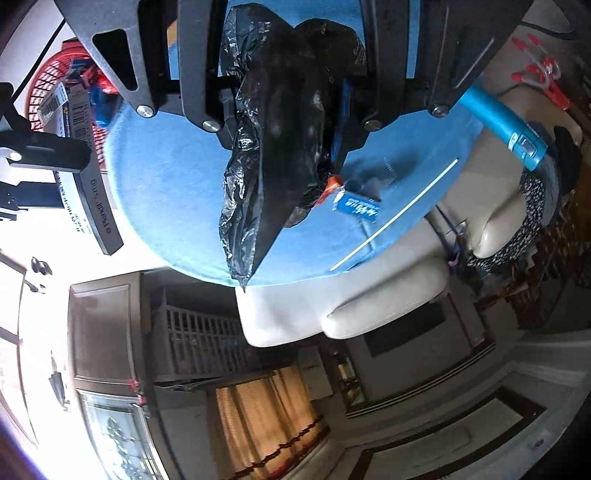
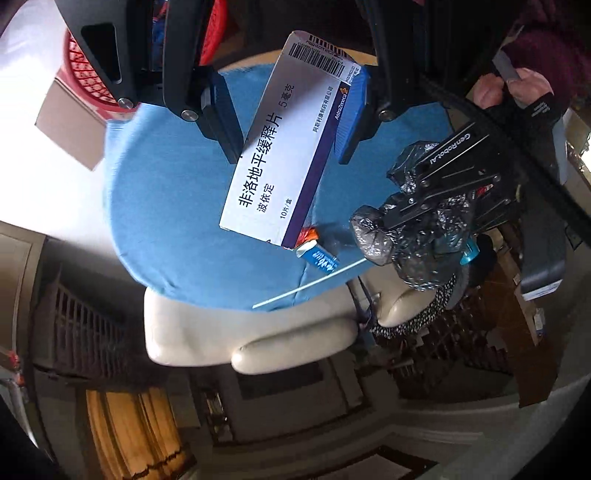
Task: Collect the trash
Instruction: 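Carry the black bag and white box over the red basket with both tools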
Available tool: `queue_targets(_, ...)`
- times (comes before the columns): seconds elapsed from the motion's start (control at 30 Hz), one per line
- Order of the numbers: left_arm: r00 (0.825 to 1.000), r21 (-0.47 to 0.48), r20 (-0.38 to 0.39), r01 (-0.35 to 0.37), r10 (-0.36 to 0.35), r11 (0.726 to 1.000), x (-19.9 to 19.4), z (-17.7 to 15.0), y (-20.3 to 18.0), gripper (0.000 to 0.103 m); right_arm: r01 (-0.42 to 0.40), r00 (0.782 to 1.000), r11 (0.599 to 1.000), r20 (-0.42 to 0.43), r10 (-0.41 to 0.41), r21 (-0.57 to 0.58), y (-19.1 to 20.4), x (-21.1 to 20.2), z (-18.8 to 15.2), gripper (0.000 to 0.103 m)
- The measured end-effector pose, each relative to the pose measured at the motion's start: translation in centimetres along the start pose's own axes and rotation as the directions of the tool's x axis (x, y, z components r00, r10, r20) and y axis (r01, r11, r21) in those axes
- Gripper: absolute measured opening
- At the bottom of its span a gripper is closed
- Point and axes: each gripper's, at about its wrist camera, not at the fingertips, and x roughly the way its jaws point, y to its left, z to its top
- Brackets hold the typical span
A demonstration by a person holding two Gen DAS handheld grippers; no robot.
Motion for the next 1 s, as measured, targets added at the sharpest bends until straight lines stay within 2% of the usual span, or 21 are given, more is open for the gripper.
queue_targets(0.17,0.997,0.004,0.001,0.073,-0.073,0.997,-1.0,0.7,-2.0,0.039,0.028,0.999,0.998,0.033,-0.03,0.05,-2.1,-2.7,-1.1,0.054)
queue_targets(0.27,0.991,0.018,-0.009,0.131,-0.131,0.991,-1.4,1.1,-3.5,0.039,0.057,0.997,0.993,0.045,-0.062,0.107,-4.3,-4.2,-2.3,0.054)
queue_targets(0.53,0.973,0.045,-0.047,0.228,-0.226,0.973,-1.6,1.9,-7.1,0.039,0.098,0.99,0.964,0.072,-0.119,0.248,-9.6,-7.2,-5.2,0.054)
queue_targets(0.73,0.961,0.062,-0.068,0.27,-0.266,0.961,-1.6,2.4,-9.1,0.039,0.094,0.985,0.945,0.106,-0.133,0.312,-12.0,-8.8,-6.1,0.054)
queue_targets(1.0,0.951,0.101,-0.096,0.304,-0.295,0.947,-1.7,1.9,-11.8,0.039,0.081,0.985,0.919,0.108,-0.132,0.385,-14.4,-9.5,-7.5,0.054)
